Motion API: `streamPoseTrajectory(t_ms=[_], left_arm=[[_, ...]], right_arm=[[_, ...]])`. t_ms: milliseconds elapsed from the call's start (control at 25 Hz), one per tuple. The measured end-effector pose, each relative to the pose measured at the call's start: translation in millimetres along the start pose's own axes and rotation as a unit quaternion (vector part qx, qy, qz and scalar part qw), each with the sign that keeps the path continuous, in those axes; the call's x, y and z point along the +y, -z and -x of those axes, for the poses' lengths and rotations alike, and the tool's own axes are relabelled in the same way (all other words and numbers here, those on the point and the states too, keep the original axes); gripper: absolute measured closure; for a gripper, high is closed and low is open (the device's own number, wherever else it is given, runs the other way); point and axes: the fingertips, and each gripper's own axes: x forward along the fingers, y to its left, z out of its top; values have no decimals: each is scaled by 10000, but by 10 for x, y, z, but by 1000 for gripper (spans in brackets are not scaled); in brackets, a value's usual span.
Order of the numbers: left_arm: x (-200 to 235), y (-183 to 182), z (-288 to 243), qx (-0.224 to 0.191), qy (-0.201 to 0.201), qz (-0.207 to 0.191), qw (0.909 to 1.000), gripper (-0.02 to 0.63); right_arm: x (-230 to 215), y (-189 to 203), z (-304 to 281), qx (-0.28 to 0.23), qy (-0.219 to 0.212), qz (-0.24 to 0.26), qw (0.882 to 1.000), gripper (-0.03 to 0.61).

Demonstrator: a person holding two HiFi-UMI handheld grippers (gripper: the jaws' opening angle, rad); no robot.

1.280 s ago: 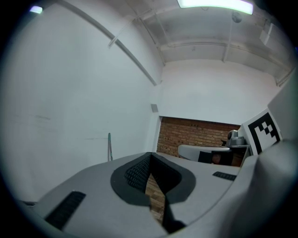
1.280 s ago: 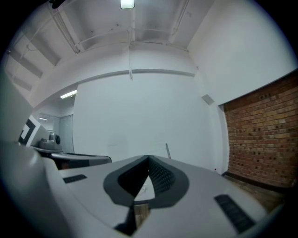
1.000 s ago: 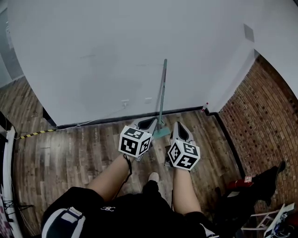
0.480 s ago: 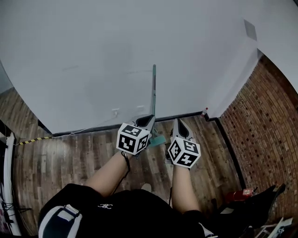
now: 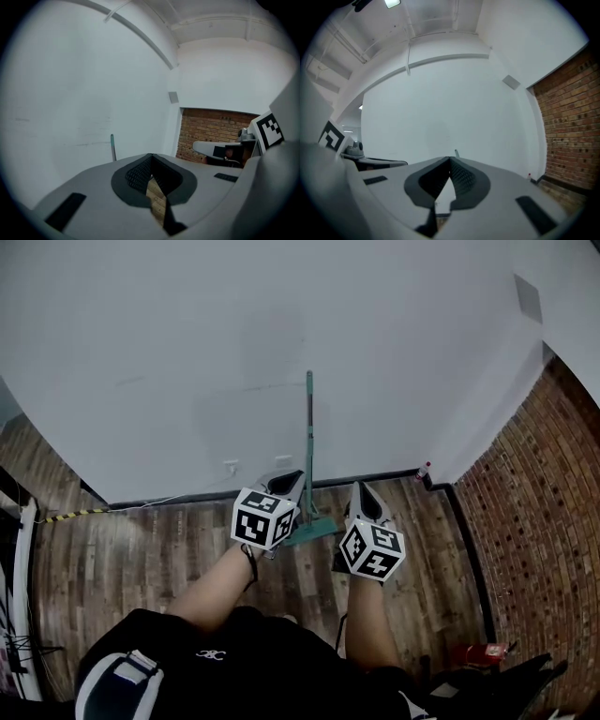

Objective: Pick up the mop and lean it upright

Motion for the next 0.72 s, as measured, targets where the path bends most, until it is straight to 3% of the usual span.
streamPoseTrajectory(t_ms=[360, 720], left_arm=[[455, 107, -720, 151, 40, 187, 9997, 617], [1423, -377, -1819, -159, 92, 447, 9988, 617]], right_arm=[[-160, 88, -825, 180, -142, 110, 9997, 565], [-329, -259, -2159, 174, -17, 496, 9986, 565]])
